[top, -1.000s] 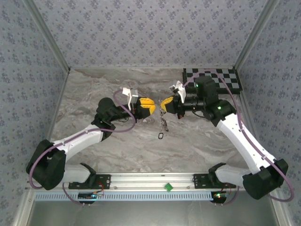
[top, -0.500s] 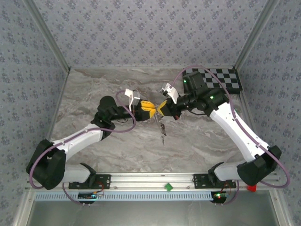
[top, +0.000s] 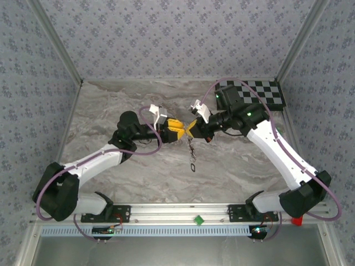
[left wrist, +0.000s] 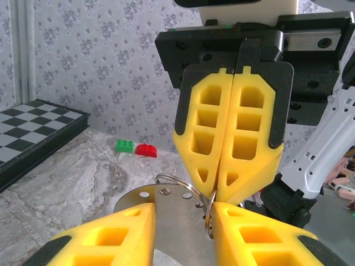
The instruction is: Put the keys on the keyring
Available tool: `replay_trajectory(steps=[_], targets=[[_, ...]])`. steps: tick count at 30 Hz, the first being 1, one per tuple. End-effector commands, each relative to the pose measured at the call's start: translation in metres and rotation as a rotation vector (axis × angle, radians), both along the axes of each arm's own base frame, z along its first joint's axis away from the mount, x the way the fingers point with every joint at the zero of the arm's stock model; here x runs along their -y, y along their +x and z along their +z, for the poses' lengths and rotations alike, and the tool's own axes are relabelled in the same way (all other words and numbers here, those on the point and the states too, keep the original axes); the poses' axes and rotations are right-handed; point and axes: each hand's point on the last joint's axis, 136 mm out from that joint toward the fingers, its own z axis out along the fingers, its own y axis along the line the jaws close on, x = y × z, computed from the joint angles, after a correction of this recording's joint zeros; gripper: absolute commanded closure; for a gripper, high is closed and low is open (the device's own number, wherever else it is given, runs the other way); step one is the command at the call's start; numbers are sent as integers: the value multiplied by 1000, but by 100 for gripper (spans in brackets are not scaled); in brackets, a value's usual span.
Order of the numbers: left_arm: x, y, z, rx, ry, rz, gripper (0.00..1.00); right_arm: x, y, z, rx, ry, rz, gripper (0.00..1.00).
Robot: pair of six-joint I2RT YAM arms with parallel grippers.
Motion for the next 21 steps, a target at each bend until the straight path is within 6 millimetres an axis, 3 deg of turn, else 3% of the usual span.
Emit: replay_trajectory(steps=[1, 7, 9, 13, 16, 17, 18, 21], targets=[[5, -6, 11, 41, -6, -61, 69, -5, -6, 16, 27, 38, 43, 100], [12, -14, 8, 46, 15, -104, 70, -7, -6, 16, 25, 41, 50, 100], [12, -14, 10, 53, 11, -97, 77, -8, -7, 13, 19, 35, 56, 100], [12, -14, 12, 62, 7, -89, 100, -8, -8, 10, 15, 26, 61, 100], [12, -12, 12, 67, -1, -66, 100, -7, -8, 11, 17, 27, 50, 100], [11, -11, 13, 70, -9, -55, 100, -6, -8, 11, 20, 29, 44, 97], [10, -9, 14, 72, -17, -41, 100, -4, -6, 12, 29, 32, 32, 87], [8, -6, 20, 79, -60, -4, 100, 5, 0, 18, 41, 75, -24, 79]])
